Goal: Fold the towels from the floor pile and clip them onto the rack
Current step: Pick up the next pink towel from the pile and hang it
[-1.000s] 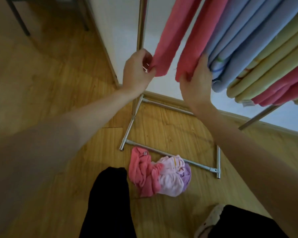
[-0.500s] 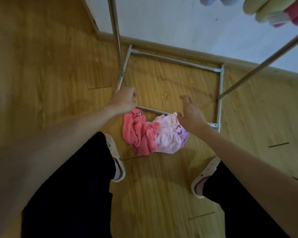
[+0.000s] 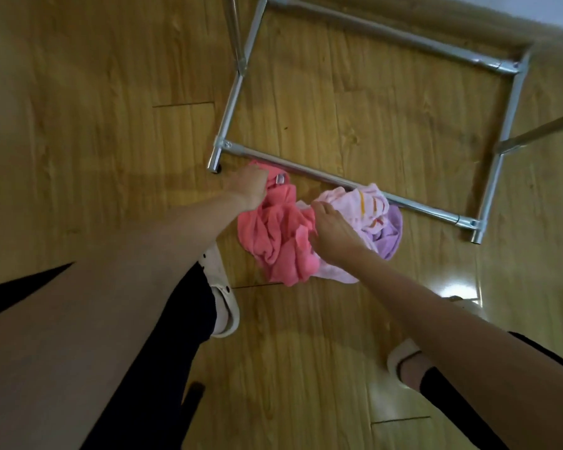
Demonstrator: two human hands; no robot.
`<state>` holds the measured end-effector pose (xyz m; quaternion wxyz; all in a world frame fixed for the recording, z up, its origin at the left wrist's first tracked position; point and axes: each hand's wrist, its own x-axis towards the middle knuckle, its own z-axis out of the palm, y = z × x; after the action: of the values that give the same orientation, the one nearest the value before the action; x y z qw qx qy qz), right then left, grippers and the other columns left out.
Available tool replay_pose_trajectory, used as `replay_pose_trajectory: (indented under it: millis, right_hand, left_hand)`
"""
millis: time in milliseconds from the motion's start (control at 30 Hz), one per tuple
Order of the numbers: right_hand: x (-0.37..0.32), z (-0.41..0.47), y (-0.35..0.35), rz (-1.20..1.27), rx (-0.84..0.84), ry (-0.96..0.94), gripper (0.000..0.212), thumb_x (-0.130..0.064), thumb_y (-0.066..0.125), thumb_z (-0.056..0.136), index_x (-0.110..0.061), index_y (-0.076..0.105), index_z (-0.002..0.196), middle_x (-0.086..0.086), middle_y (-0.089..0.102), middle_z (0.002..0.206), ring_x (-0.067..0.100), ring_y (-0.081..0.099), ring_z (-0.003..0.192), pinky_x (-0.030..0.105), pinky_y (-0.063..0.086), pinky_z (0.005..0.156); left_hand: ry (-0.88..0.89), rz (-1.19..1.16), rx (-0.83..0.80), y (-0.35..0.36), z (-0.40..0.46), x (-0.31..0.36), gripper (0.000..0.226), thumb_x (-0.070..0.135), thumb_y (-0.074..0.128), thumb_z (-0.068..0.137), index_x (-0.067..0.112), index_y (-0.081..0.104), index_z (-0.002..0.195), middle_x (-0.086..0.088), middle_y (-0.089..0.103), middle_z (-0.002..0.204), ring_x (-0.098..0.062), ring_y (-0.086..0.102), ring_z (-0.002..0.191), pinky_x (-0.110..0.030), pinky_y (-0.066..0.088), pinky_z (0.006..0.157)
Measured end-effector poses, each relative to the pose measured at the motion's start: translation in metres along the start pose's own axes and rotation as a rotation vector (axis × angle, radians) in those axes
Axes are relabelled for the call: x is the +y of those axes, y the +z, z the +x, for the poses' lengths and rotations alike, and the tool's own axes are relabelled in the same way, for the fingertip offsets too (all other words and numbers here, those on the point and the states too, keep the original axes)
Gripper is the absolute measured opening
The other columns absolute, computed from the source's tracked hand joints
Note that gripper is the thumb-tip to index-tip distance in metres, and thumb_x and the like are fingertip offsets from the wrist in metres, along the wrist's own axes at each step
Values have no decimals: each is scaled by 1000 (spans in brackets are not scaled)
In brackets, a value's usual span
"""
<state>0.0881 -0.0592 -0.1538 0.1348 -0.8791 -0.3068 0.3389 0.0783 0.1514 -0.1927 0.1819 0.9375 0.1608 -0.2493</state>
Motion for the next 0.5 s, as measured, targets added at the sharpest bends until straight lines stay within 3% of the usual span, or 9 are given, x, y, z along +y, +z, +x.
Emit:
replay_pose_trajectory:
  millis: [167,400,500]
  right_hand:
    - [0,31,25,-18,41,-18,38,-9,45,93,1,44,130,18,52,127,33,51,115,40,39,97]
    - [10,41,58,-37,16,-23,44,-16,38,99,-4,38,141,16,51,136,33,45,125,42,30,109]
    - [16,42,67,-50,26,-31,46,-21,37,99,-7,35,144,14,50,138,32,42,128,43,30,110]
  left_hand:
    - [9,33,105,28,24,1,28,22,49,97,4,57,117,-16,56,123,-33,49,117,-41,41,95]
    - [-128,-47,213,43,42,11,37,39,53,94,5,65,101,-14,66,104,-33,61,102,-38,48,77]
    - [-210,-84,219,42,44,16,32,34,54,94,6,63,105,-14,65,108,-33,61,103,-40,48,78]
